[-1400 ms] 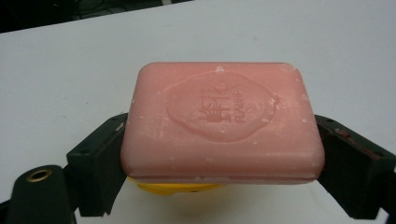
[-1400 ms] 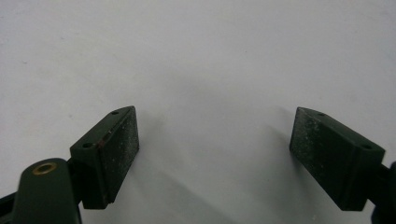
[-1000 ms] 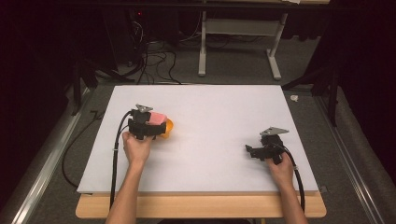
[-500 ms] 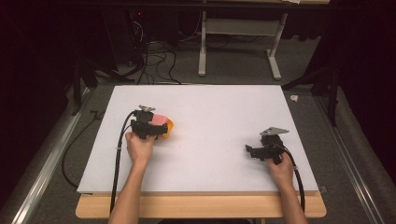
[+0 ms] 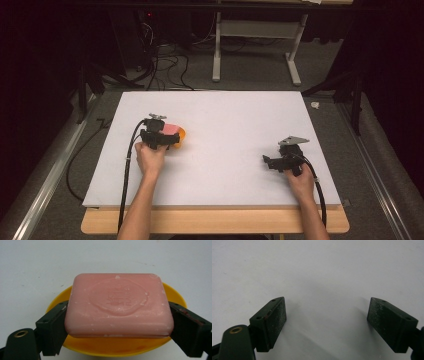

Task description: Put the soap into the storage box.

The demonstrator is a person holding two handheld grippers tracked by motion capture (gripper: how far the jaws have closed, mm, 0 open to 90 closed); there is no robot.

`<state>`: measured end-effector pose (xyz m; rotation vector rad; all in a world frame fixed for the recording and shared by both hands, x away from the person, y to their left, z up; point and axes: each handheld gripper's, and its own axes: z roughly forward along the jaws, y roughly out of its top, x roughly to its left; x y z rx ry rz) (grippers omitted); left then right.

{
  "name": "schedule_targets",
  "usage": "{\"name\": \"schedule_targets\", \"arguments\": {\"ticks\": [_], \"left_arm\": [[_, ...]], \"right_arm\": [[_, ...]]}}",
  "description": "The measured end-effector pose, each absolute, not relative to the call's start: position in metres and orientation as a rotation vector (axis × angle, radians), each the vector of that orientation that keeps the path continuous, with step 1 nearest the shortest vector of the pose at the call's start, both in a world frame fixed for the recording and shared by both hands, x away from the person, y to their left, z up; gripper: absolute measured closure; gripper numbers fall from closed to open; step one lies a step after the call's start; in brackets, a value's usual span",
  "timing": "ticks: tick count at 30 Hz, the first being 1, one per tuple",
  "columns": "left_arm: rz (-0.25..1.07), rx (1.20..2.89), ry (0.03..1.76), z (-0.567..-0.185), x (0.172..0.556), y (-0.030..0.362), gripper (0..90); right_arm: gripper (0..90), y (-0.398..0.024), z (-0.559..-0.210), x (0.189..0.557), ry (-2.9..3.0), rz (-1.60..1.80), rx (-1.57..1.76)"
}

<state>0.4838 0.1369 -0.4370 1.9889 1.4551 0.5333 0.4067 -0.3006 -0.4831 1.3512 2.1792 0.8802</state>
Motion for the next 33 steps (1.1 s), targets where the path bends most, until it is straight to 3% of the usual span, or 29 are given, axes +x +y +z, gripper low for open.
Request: {"name": "schedule_targets", "arguments": {"ticks": [33], "left_arm": [[0.579,1.975,1.396,-0.433,0.479,0.1352,12.6]], "right_arm": [[16.5,-0.3006,-0.4829,0.4066,2.181,0.877,1.351]]}}
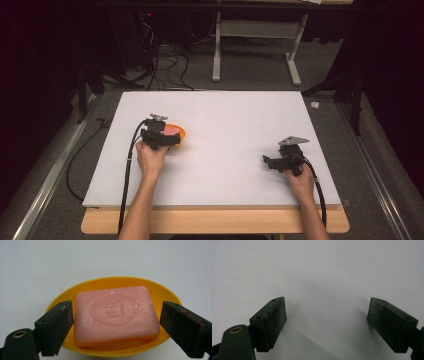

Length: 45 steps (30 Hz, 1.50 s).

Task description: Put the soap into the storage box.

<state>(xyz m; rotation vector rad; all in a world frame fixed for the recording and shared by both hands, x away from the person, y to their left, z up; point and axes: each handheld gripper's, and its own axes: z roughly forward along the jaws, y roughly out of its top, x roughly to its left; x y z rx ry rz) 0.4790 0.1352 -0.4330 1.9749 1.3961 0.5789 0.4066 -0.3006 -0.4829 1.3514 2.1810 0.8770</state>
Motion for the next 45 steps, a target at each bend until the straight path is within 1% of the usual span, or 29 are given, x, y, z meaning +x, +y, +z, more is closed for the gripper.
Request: {"name": "schedule_targets", "arguments": {"ticks": [9,21,34,45], "left_arm": [[0.584,1.957,1.348,-0.422,0.471,0.139,11.1],[0.556,1.916,1.239,-0.406,0.449,0.14,14.3],[0.536,1.942,1.124,-0.395,0.426,0.131,15.1],[0.51,1.944,1.085,-0.392,0.413,0.128,15.3]], "right_arm": [[16.5,-0.301,-0.483,0.406,2.181,0.877,1.352],[16.5,-0.301,-0.483,0.406,2.181,0.877,1.352],[16.5,-0.301,-0.483,0.406,2.181,0.877,1.352],[16.5,-0.301,-0.483,0.406,2.181,0.877,1.354]]}}
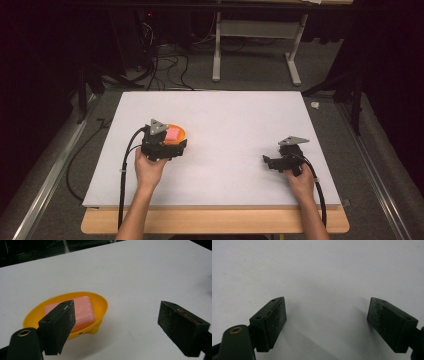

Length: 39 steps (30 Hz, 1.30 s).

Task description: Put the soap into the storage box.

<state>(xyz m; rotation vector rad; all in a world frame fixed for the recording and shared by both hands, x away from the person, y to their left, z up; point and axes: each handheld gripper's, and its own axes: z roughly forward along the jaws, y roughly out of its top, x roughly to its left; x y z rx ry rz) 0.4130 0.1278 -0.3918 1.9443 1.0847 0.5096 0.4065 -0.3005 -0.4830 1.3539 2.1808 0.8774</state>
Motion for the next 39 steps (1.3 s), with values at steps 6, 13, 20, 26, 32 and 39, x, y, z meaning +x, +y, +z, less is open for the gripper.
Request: {"name": "schedule_targets", "arguments": {"ticks": [6,13,20,26,32,39], "left_arm": [[0.498,1.945,1.064,-0.394,0.405,0.126,15.4],[0.489,1.944,1.04,-0.399,0.398,0.125,16.2],[0.478,1.952,1.029,-0.405,0.392,0.124,16.6],[0.472,1.975,1.004,-0.411,0.386,0.119,16.9],[0.441,1.978,0.981,-0.415,0.382,0.114,17.1],[0.406,1.998,0.944,-0.421,0.378,0.107,17.5]], "right_arm": [[16.5,-0.301,-0.483,0.406,2.181,0.877,1.354],[16.5,-0.301,-0.483,0.406,2.181,0.877,1.354],[16.5,-0.3,-0.483,0.406,2.18,0.877,1.356],[16.5,-0.3,-0.483,0.406,2.18,0.877,1.357],[16.5,-0.3,-0.483,0.406,2.181,0.876,1.358],[16.5,-0.3,-0.483,0.406,2.181,0.876,1.358]]}}
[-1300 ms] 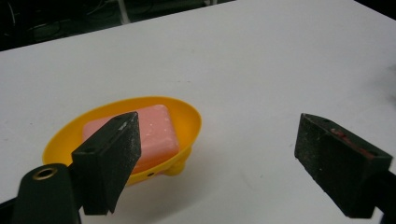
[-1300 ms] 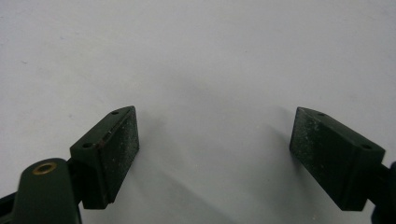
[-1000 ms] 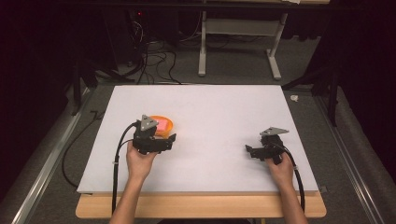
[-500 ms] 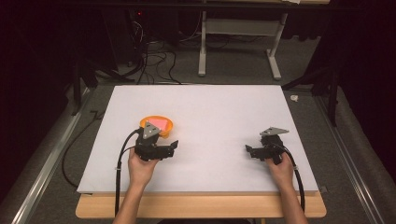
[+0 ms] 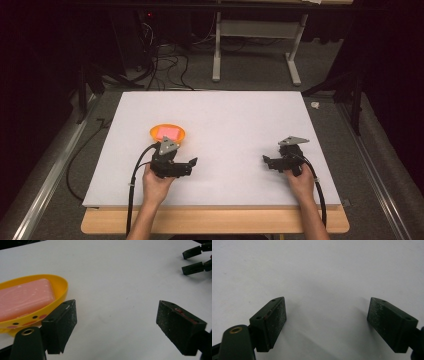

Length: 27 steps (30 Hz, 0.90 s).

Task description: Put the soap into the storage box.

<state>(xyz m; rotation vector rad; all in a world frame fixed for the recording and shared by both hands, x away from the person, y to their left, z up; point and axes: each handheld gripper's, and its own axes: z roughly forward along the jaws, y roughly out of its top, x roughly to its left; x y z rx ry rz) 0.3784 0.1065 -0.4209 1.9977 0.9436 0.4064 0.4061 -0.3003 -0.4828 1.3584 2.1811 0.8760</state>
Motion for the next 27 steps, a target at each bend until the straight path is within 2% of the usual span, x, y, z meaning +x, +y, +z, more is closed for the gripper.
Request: {"name": "schedule_targets", "arguments": {"ticks": [21,27], "left_arm": [[0.303,2.064,0.868,-0.444,0.376,0.079,17.8],[0.311,2.087,0.858,-0.448,0.377,0.073,17.8]], "right_arm": [[16.5,-0.3,-0.483,0.406,2.18,0.876,1.359],[16.5,-0.3,-0.483,0.406,2.181,0.876,1.356]]}}
